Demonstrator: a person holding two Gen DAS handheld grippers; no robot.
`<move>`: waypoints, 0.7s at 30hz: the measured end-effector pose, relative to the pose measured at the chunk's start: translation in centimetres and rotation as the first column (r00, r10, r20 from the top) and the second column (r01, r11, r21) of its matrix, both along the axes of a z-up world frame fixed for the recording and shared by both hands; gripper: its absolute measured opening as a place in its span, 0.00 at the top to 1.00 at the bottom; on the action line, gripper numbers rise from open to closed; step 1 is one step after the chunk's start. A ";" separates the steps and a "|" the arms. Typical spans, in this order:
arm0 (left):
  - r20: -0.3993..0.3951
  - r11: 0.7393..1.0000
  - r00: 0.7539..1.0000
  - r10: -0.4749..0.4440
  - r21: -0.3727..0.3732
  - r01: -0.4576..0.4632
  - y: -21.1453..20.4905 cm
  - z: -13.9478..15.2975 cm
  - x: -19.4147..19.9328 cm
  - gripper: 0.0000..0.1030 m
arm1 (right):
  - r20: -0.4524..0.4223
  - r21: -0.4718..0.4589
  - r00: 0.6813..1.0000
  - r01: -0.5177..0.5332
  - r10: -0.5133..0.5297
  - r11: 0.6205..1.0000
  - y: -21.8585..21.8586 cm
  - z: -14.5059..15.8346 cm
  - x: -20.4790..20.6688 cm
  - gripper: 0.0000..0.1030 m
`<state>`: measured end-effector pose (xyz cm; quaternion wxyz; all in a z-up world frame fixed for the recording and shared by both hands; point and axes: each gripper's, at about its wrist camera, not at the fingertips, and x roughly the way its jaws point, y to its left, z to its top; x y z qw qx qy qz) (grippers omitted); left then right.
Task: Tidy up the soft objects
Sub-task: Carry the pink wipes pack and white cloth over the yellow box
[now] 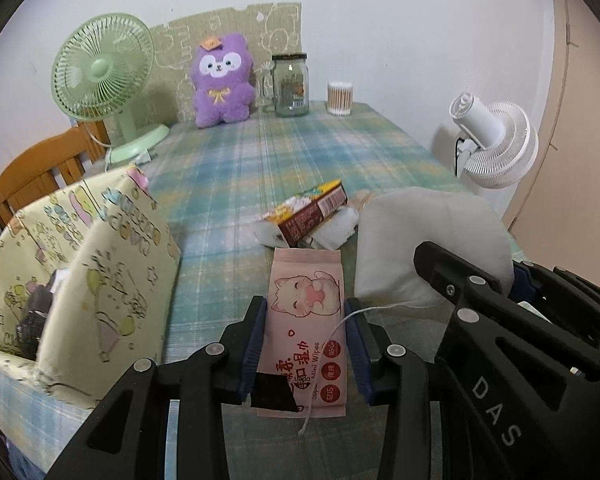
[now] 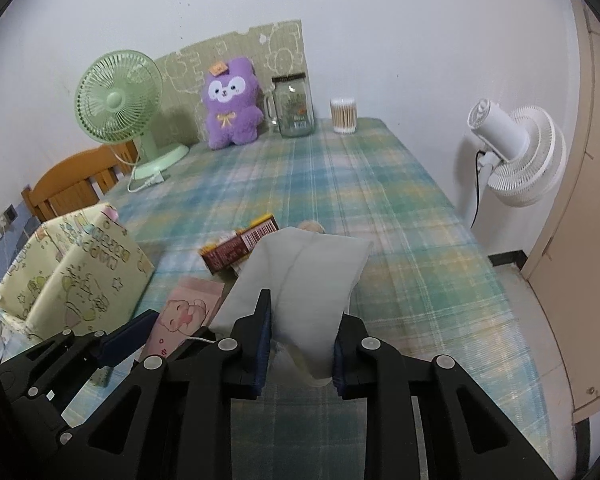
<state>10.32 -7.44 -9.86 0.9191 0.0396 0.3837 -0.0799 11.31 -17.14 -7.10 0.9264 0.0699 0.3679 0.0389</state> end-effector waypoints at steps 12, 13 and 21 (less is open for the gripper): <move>0.064 1.000 0.998 0.011 0.007 -0.011 0.1 3.5 -1.4 0.62 | 0.064 0.028 0.998 0.005 -0.007 1.000 0.0 3.5 -1.2 0.74; 0.070 1.000 0.997 0.012 0.005 -0.012 0.2 3.9 -1.4 0.62 | 0.070 0.030 0.997 0.006 -0.008 1.000 0.1 3.9 -1.3 0.74; 0.120 1.000 0.993 0.018 -0.010 -0.017 0.8 6.5 -2.0 0.62 | 0.124 0.025 0.992 0.003 -0.006 1.000 0.6 6.6 -1.8 0.74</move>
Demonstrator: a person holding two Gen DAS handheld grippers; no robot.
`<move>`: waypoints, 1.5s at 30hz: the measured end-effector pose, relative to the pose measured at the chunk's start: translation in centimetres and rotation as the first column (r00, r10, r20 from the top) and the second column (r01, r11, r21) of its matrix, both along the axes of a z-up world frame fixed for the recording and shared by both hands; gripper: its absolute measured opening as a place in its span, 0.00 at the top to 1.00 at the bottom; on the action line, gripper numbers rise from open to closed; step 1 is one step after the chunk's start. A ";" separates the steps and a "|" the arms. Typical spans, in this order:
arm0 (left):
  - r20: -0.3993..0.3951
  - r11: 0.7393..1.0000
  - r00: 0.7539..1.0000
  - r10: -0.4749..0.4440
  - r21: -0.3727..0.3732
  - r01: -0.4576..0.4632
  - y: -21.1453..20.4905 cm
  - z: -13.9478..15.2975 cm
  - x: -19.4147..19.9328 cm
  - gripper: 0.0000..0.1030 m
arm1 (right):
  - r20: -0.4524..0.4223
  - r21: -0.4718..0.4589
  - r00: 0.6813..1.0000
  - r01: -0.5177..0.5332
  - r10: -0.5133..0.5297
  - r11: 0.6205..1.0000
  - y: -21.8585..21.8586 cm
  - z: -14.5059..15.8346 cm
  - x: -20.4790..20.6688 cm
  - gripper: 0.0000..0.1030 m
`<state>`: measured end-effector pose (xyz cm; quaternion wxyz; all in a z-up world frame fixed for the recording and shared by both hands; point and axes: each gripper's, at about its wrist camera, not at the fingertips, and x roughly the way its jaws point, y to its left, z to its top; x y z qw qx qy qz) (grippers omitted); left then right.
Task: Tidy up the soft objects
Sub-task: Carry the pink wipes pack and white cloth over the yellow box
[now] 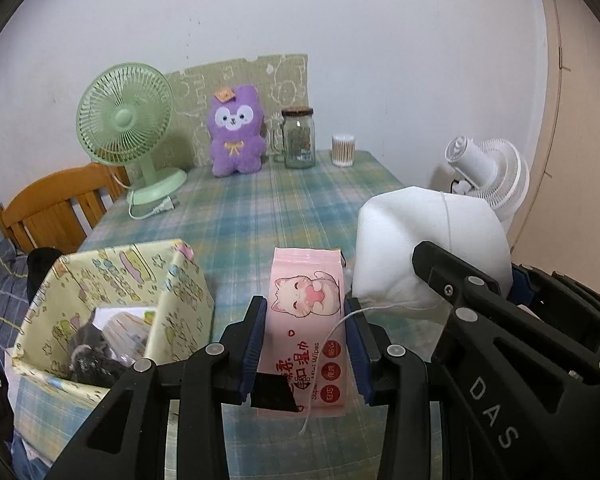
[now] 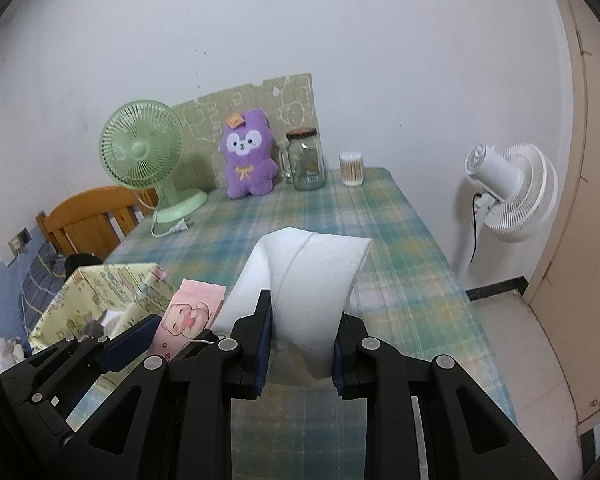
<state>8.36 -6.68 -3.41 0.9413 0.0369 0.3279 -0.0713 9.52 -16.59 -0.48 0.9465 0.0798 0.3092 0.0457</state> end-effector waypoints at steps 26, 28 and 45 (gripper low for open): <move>0.082 0.998 0.996 0.044 -0.052 -0.040 4.8 4.0 -0.2 0.62 | 0.081 -0.029 0.996 -0.044 0.046 0.999 4.4 4.4 0.4 0.73; 0.084 0.998 0.995 0.050 -0.053 -0.045 5.4 4.0 -0.2 0.62 | 0.083 -0.033 0.995 -0.052 0.054 0.998 5.1 4.6 0.6 0.73; 0.095 0.991 0.987 0.127 -0.064 -0.121 11.7 4.1 1.3 0.62 | 0.086 -0.054 0.986 -0.141 0.145 0.989 11.6 4.9 3.1 0.73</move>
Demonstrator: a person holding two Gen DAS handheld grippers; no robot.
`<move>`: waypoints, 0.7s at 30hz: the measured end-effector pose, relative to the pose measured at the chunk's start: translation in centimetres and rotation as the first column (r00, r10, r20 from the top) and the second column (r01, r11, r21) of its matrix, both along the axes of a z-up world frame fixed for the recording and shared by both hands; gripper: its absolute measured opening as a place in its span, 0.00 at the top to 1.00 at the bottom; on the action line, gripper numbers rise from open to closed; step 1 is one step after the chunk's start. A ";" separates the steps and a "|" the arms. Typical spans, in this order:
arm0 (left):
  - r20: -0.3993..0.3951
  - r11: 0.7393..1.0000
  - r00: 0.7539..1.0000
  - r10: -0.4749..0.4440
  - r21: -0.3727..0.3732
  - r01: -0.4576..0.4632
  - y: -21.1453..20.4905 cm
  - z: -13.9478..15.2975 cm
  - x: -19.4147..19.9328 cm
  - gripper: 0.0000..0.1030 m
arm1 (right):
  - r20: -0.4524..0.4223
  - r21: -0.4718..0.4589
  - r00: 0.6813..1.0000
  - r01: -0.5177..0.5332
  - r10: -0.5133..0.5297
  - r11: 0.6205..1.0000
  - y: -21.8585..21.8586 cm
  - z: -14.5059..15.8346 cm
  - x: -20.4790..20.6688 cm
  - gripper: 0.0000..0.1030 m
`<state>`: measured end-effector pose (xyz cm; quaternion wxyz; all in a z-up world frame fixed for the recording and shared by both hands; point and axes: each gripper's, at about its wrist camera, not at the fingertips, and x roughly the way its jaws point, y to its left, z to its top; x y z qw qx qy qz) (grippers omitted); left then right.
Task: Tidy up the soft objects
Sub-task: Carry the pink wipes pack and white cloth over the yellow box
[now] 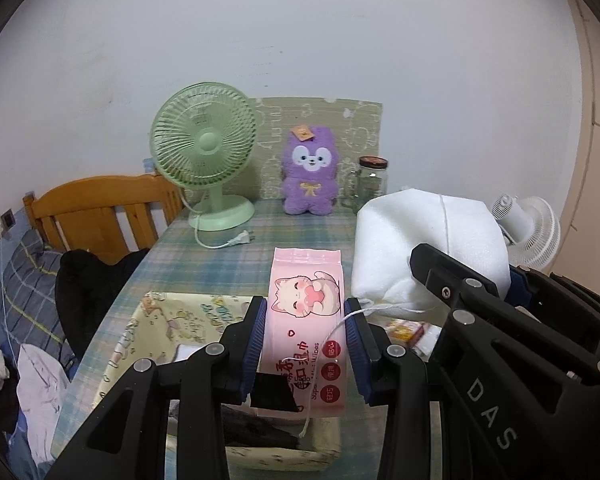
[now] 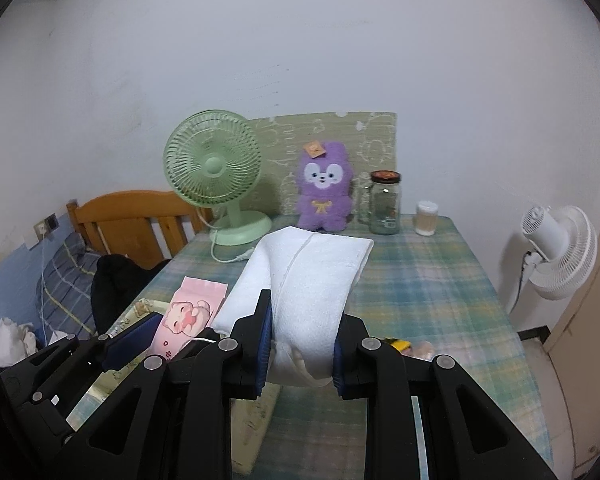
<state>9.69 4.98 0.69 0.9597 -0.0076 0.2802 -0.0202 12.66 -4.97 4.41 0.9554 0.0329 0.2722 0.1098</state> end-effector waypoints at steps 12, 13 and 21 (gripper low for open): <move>-0.029 0.999 0.999 0.037 0.010 -0.037 4.3 -1.5 1.9 0.62 | -0.035 -0.018 0.998 -0.051 0.051 0.999 4.6 -1.5 2.2 0.73; -0.033 0.999 0.999 0.038 0.010 -0.037 4.6 -1.7 2.0 0.62 | -0.036 -0.018 0.998 -0.054 0.053 0.998 4.8 -1.5 2.3 0.73; -0.081 0.998 0.995 0.055 0.014 -0.054 7.1 -3.1 3.1 0.61 | -0.071 -0.031 0.994 -0.083 0.080 0.996 7.5 -2.8 3.1 0.73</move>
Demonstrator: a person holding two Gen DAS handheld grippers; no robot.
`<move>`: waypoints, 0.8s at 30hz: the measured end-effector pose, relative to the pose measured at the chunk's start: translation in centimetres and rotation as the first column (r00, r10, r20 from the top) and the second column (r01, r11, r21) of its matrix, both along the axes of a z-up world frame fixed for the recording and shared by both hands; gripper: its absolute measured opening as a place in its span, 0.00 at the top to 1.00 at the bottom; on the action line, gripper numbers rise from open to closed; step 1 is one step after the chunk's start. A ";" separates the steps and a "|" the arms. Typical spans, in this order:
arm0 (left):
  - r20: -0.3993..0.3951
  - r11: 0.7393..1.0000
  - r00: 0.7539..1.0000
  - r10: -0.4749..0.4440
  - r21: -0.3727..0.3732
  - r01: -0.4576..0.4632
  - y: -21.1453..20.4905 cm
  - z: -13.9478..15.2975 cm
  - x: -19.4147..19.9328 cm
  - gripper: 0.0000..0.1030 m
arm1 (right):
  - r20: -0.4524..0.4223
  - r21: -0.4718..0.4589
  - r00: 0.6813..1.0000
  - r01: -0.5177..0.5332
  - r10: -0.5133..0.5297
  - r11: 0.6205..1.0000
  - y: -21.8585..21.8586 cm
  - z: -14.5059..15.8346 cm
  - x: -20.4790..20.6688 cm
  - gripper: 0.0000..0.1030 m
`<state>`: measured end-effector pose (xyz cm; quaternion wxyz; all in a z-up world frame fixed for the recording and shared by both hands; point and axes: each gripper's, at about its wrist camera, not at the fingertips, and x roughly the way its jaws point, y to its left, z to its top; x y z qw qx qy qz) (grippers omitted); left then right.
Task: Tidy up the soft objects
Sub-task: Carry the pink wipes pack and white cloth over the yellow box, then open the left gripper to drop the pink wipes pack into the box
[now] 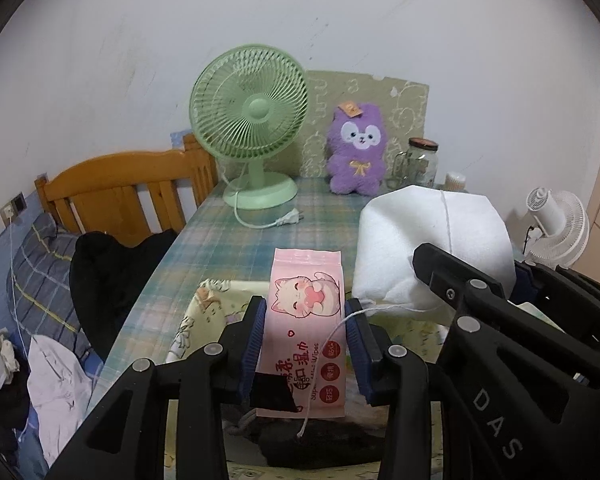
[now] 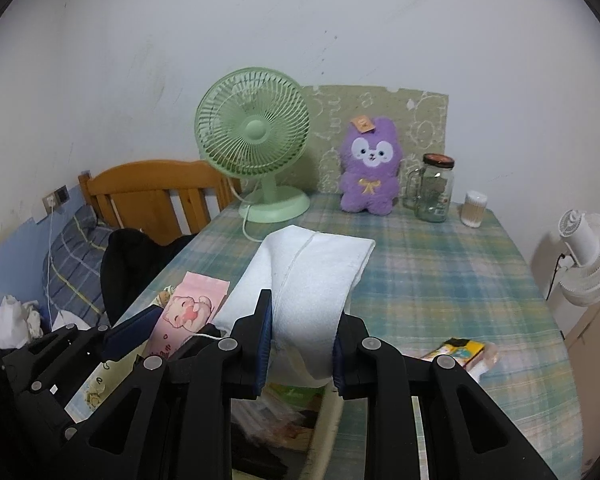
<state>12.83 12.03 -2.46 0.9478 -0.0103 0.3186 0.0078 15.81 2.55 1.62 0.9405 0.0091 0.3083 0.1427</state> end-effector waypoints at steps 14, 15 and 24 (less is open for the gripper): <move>-0.073 0.999 0.997 0.034 0.023 -0.032 2.5 -2.5 0.3 0.35 | -0.062 -0.023 0.997 -0.044 0.043 0.999 3.1 -2.5 0.5 0.73; -0.076 0.999 0.996 0.035 0.026 -0.033 2.5 -2.6 0.2 0.34 | -0.065 -0.025 0.997 -0.046 0.045 0.999 3.2 -2.6 0.4 0.73; -0.109 1.000 0.994 0.015 0.027 -0.012 2.3 -3.2 -0.9 0.13 | -0.130 -0.011 0.989 -0.073 0.071 0.997 3.1 -4.1 0.3 0.73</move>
